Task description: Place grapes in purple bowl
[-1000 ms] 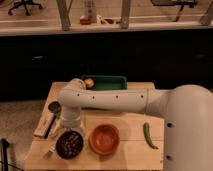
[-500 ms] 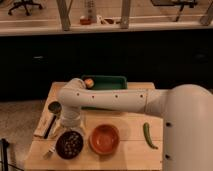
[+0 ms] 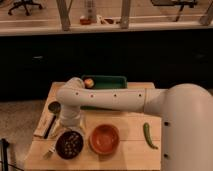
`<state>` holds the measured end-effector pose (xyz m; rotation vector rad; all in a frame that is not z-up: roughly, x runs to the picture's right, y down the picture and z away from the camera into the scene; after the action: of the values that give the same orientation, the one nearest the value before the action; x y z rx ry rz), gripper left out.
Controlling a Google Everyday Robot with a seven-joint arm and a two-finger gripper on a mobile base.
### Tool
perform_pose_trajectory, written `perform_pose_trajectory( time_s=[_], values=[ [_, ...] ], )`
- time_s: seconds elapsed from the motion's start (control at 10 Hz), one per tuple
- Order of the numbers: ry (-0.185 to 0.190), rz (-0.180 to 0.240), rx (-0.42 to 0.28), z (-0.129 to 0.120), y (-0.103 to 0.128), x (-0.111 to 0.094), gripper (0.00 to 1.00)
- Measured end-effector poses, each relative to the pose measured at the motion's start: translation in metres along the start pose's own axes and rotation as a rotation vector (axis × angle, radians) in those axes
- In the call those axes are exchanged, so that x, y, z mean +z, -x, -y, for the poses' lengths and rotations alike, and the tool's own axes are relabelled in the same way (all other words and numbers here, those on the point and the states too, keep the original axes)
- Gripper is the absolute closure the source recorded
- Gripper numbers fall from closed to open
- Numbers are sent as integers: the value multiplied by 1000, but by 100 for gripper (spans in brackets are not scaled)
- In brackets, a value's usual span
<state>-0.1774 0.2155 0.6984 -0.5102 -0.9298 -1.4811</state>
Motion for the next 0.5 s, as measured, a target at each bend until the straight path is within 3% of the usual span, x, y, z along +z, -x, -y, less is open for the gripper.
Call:
perform_pose_trajectory(
  time_s=[0.5],
  values=[
    [-5, -5, -20, 0, -3, -3, 20]
  ],
)
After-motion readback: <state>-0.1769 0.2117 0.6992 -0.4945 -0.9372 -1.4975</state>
